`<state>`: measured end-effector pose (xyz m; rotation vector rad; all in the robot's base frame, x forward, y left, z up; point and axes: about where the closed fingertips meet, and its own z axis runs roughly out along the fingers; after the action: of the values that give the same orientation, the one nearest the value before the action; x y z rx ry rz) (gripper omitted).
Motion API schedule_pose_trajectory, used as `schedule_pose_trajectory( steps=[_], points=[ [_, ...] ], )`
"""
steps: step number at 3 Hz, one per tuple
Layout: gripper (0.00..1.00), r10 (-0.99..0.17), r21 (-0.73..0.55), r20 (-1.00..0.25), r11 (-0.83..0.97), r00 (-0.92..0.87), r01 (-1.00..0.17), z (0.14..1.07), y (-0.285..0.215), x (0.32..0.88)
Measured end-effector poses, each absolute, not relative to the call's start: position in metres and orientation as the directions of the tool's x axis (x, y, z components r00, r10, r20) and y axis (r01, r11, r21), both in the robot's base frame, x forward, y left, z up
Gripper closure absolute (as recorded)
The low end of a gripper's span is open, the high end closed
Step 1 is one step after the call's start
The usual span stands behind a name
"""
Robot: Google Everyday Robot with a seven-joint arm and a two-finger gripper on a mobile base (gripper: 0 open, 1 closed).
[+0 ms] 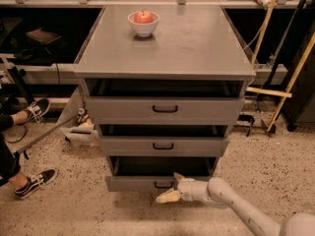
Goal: Close bottom drawer
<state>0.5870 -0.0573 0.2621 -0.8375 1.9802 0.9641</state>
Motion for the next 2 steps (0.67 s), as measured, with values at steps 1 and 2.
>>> schedule_pose_trajectory(
  steps=[1, 2],
  points=[
    [0.00, -0.236, 0.300, -0.838, 0.553, -0.492, -0.777, 0.2549, -0.0487, 0.6025],
    [0.00, -0.233, 0.293, -0.839, 0.568, -0.492, -0.769, 0.2538, -0.0502, 0.6067]
  ],
)
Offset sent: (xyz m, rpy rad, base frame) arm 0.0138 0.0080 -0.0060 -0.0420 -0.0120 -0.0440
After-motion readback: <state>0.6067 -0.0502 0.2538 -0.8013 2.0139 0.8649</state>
